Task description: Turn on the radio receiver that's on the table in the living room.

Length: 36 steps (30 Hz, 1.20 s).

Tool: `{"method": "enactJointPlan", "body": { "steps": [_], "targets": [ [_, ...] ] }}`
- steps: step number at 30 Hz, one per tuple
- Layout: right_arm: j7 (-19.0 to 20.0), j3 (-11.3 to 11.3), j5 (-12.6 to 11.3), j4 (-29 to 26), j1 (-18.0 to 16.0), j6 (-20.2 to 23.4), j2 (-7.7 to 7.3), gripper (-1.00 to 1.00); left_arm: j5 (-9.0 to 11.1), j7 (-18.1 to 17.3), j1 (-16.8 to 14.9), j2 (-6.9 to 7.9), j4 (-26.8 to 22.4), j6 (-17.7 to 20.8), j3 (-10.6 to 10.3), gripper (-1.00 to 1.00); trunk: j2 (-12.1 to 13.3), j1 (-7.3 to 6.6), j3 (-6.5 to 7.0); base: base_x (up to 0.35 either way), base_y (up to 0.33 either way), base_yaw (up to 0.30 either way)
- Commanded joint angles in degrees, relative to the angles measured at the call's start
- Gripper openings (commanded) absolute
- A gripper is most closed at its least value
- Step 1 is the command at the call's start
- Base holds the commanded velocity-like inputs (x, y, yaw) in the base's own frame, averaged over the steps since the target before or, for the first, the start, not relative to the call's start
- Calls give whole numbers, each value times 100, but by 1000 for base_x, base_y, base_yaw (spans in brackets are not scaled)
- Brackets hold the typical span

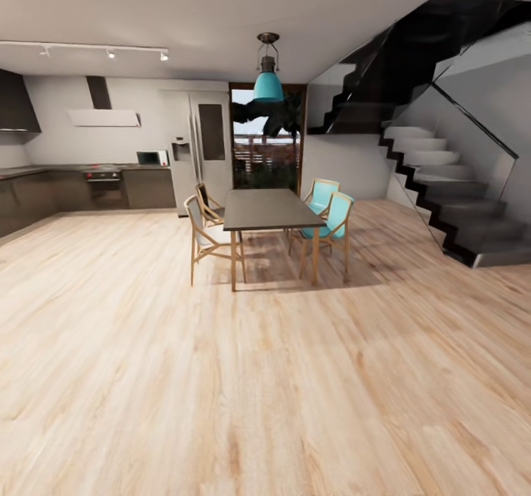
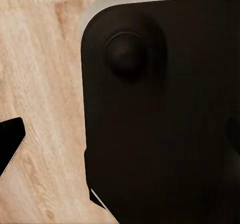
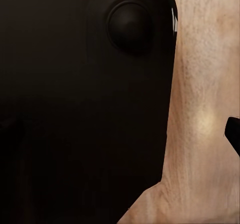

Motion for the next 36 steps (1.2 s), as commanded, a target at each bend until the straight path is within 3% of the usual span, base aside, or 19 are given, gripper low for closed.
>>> {"method": "enactJointPlan", "body": {
  "steps": [1,36],
  "targets": [
    [0,0,0,0,0,0,0,100,0,-2,0,0,0,0,0,100,0,0,0,0,0,-294],
    [0,0,1,0,1,0,0,100,-1,0,0,0,0,2,-1,100,0,0,0,0,0,-294]
  ]
}}
